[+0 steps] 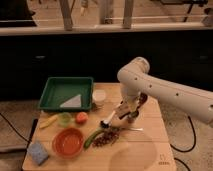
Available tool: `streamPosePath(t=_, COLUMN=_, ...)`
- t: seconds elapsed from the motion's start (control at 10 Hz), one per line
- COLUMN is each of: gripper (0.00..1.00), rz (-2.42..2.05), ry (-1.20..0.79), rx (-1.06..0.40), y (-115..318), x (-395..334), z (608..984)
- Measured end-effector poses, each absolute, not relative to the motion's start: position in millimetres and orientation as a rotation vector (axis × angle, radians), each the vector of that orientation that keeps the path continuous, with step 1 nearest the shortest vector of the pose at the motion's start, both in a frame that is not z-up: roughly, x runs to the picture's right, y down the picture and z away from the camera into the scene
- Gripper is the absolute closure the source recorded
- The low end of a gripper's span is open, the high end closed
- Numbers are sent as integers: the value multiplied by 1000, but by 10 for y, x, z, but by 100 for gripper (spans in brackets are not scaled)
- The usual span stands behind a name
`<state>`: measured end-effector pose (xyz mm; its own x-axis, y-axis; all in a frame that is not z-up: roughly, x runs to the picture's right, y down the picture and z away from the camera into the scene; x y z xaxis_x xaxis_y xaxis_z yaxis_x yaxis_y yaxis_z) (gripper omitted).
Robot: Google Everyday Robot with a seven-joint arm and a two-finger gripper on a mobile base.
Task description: Place eraser in paper cup
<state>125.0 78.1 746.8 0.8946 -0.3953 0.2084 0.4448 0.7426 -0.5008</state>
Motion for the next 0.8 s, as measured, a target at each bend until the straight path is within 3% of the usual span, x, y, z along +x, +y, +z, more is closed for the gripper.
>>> streamPosePath(t=0.8, gripper=100, rz=-553, ry=-104, rx=-572, y=593, x=851, z=7629)
